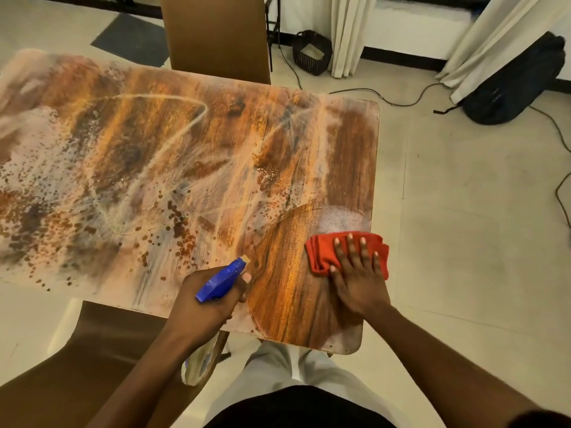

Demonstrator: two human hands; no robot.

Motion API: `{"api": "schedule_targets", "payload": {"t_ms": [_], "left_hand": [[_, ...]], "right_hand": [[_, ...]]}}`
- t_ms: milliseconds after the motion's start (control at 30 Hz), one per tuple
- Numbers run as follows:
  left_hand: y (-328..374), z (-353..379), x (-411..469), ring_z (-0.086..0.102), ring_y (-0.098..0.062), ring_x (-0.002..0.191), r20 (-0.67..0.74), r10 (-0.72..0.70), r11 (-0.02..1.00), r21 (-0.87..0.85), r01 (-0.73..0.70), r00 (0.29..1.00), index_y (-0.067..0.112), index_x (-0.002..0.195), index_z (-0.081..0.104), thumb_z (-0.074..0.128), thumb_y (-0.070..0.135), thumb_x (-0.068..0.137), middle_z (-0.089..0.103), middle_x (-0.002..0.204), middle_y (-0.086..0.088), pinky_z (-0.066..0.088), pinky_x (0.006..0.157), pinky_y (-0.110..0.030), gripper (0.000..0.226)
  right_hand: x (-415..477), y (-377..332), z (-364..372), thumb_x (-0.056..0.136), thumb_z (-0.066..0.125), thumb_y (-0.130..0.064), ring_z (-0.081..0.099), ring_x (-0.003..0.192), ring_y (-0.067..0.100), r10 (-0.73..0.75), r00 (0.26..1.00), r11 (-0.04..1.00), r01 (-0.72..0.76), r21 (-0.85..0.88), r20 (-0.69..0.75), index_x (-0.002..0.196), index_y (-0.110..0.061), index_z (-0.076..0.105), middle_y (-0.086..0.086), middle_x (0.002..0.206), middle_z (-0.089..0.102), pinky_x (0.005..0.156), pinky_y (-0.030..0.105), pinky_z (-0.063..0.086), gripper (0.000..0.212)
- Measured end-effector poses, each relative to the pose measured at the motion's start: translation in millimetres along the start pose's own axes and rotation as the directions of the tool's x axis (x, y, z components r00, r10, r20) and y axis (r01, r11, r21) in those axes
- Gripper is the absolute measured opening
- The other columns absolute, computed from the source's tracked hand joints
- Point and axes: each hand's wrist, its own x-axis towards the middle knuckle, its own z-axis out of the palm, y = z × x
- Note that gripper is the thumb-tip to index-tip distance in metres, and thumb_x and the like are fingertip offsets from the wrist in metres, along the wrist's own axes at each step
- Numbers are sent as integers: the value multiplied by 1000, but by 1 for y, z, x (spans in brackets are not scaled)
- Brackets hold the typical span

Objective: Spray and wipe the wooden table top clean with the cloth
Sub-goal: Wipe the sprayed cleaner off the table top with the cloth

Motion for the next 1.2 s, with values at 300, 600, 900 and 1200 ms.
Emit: {"api": "schedule_targets", "payload": {"t_ms": [300, 600, 900, 1200], "left_hand": [[4, -4, 4, 68, -21, 51, -37, 30, 997, 78, -27, 999, 13, 69, 74, 71, 17, 101, 77, 65, -4, 55, 56, -26, 32], [8, -2, 17, 67, -18, 48, 8, 60, 998, 35, -60, 998, 24, 72, 75, 72, 26, 101, 78, 68, -3, 58, 58, -31, 29], [5, 1, 20, 67, -35, 53, 50, 29, 999, -23, -28, 998, 18, 70, 75, 71, 24, 101, 76, 67, -12, 59, 57, -40, 32], [-5, -16, 20, 70, -26, 51, -11, -22, 1000, 6, 22, 1000, 11, 77, 76, 72, 21, 101, 79, 72, -8, 60, 57, -35, 26]], "right_hand": [[41, -111, 8, 110, 6, -66, -42, 155, 34, -219, 960, 976, 215, 42, 175, 163, -36, -35, 4, 169, -43, 123, 58, -31, 73], [-120, -29, 78, 115, 37, -55, 4, 169, 26, -446, 894, 880, 447, -159, 45, 175, -32, 13, 0, 183, 10, 129, 55, 8, 69], [-55, 42, 7, 109, -3, -63, -29, 164, 26, -80, 995, 994, 84, -64, 61, 171, -33, -16, 0, 178, -28, 135, 54, -6, 71], [96, -77, -38, 113, 10, -63, -35, 159, 34, -33, 993, 999, 31, 22, 114, 170, -33, -22, 6, 175, -34, 128, 63, -20, 72]]}}
